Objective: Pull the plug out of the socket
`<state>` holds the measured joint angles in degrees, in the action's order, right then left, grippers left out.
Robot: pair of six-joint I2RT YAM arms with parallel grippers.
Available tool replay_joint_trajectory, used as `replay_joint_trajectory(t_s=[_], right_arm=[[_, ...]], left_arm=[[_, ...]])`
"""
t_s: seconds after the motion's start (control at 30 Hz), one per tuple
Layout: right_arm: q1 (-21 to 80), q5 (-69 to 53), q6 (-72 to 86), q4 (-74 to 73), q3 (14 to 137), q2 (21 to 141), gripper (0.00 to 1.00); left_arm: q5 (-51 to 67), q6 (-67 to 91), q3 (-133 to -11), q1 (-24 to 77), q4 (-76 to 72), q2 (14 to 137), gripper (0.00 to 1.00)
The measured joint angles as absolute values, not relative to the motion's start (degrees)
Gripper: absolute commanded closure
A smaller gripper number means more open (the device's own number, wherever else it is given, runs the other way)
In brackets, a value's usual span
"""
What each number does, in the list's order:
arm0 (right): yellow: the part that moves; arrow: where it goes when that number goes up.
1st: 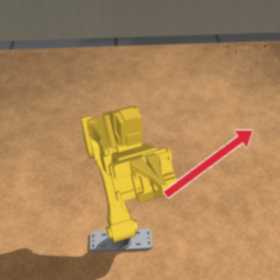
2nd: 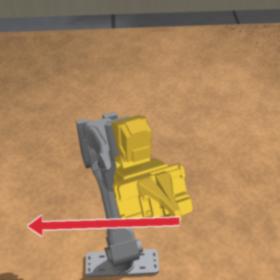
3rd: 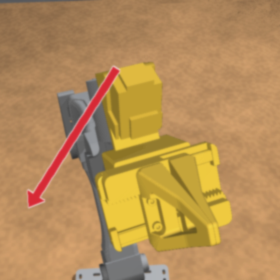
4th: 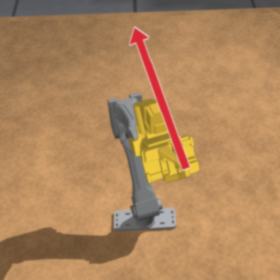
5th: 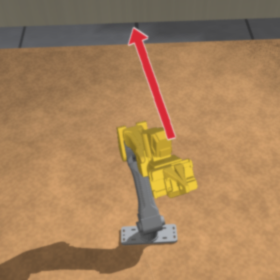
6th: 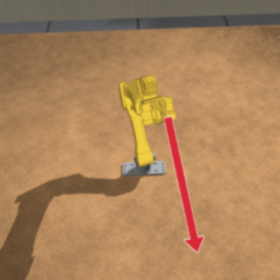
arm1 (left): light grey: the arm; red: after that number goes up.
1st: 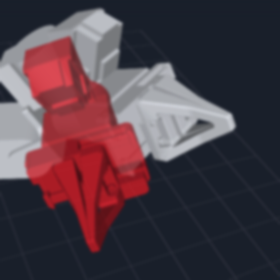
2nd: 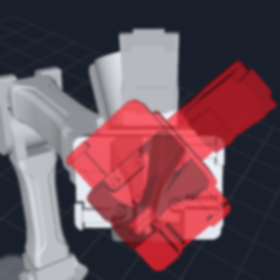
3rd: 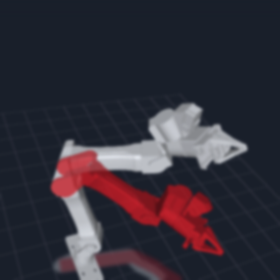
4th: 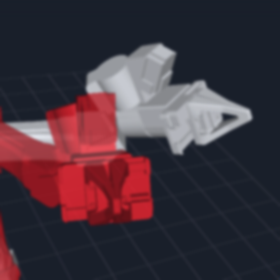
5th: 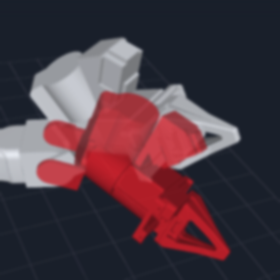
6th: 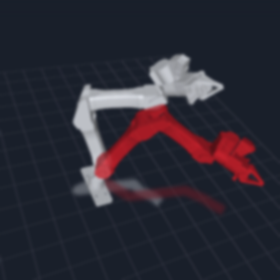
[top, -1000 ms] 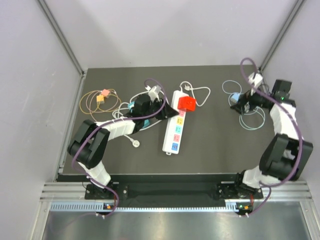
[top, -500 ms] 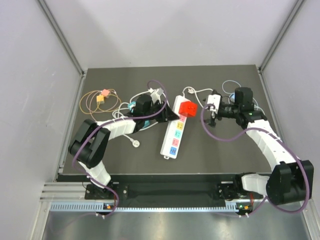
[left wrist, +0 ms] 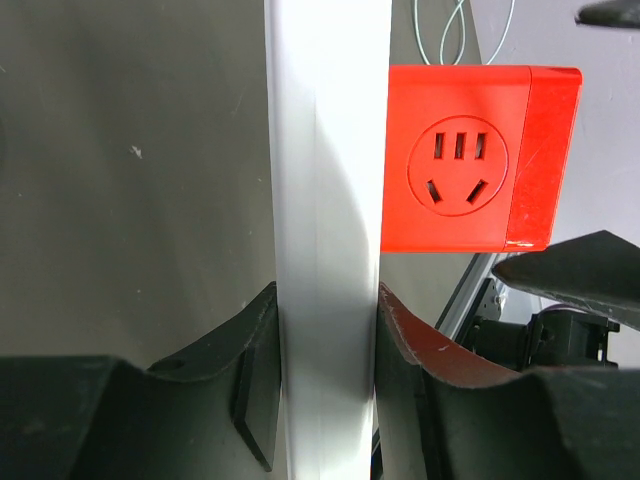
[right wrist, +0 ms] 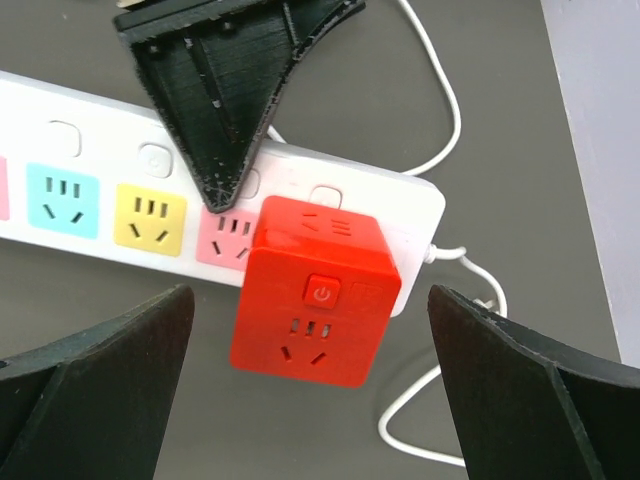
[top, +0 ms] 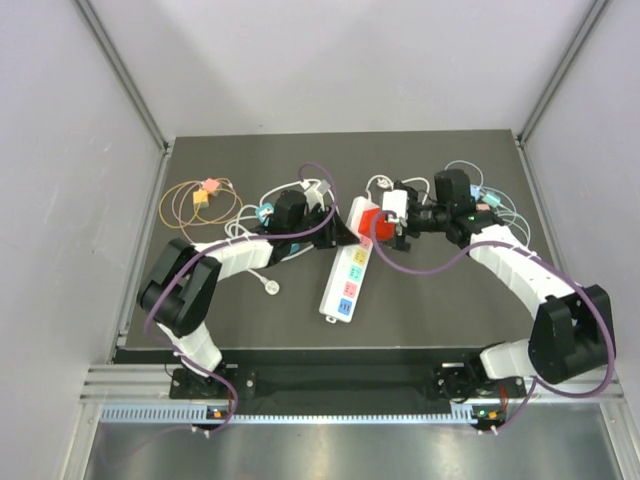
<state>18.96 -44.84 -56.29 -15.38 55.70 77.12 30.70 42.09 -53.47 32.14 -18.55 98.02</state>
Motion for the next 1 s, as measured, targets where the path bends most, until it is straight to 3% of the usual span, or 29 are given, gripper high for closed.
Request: replay_joint_trajectory(t_s=[0.33, 0.7, 0.8, 0.83, 0.9, 0.93, 1.0], right_arm=[[21.3, -39.9, -55.2, -14.2, 58.9, 81.8, 0.02], [22.0, -37.3, -54.3, -15.5, 60.5, 85.1, 0.14], [22.0, -37.4, -53.7, -16.5, 61.2, 85.4, 0.31], [22.1, -37.6, -53.5, -17.1, 61.6, 85.6, 0.47], [22.4, -37.7, -53.2, -18.3, 62.7, 86.1, 0.67], [22.5, -37.8, -53.3, -19.0, 63.3, 86.4, 0.83], [22.9, -37.3, -53.1, -19.7, 63.9, 86.5, 0.95]], left_arm=[[30.9, 42.0, -53.5, 32.4, -18.4, 98.0, 1.00], [30.9, 42.1, -53.5, 32.3, -18.6, 96.8, 1.00], [30.8, 42.1, -53.1, 32.3, -19.5, 96.5, 1.00], [30.7, 42.2, -52.9, 32.3, -19.8, 96.4, 1.00], [30.5, 42.5, -52.7, 32.3, -20.1, 96.3, 1.00], [30.5, 42.7, -52.6, 32.3, -20.2, 96.3, 1.00], [30.6, 43.1, -52.4, 32.3, -20.4, 96.2, 1.00]])
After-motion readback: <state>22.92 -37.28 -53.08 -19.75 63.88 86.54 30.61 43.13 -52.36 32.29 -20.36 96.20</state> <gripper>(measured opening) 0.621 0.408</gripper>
